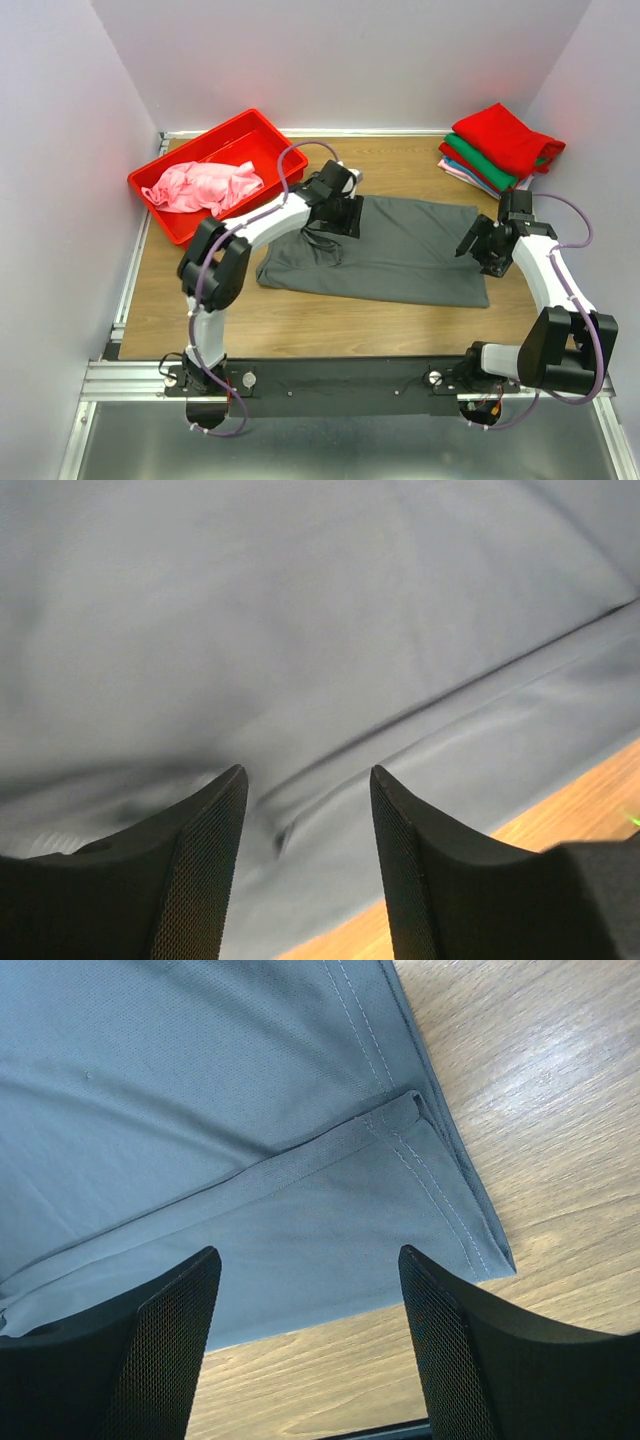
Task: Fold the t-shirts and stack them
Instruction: Fold the tshirt
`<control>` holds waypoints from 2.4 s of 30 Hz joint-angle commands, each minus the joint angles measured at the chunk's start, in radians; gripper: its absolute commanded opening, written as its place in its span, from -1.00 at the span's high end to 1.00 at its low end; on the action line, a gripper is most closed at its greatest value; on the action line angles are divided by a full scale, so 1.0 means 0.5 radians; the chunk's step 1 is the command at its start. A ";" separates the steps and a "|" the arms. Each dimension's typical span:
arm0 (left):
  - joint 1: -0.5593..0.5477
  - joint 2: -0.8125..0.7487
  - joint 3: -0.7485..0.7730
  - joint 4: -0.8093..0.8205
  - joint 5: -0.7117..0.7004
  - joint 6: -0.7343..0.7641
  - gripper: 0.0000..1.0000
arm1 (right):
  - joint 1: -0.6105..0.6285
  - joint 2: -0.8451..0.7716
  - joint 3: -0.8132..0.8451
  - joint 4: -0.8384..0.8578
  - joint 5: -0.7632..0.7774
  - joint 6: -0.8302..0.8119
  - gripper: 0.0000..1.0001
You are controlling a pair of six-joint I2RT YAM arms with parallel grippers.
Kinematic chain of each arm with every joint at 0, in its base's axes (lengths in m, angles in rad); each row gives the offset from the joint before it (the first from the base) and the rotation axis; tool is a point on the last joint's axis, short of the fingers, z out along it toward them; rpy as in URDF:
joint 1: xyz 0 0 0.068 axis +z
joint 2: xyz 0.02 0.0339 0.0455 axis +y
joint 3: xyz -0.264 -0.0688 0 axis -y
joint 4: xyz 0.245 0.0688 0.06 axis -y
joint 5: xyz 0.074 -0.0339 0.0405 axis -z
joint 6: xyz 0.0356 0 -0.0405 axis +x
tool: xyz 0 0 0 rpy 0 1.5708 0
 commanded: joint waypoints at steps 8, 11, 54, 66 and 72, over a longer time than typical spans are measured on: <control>0.116 -0.847 -0.817 0.135 -0.313 -0.256 -0.37 | -0.011 -0.004 -0.019 -0.017 -0.054 -0.044 -0.57; 0.180 -0.829 -0.946 0.202 -0.230 -0.268 -0.38 | -0.011 -0.001 -0.025 -0.014 -0.066 -0.035 -0.57; 0.226 -0.145 -0.366 0.552 0.031 -0.133 -0.40 | -0.011 -0.041 0.020 -0.038 -0.066 -0.047 -0.57; 0.248 -0.424 -0.737 0.549 -0.162 -0.200 -0.44 | -0.011 0.333 0.254 0.087 -0.195 -0.225 -0.57; 0.242 -0.495 -1.013 0.702 -0.144 -0.323 -0.44 | -0.011 0.582 0.202 0.225 -0.247 -0.200 -0.57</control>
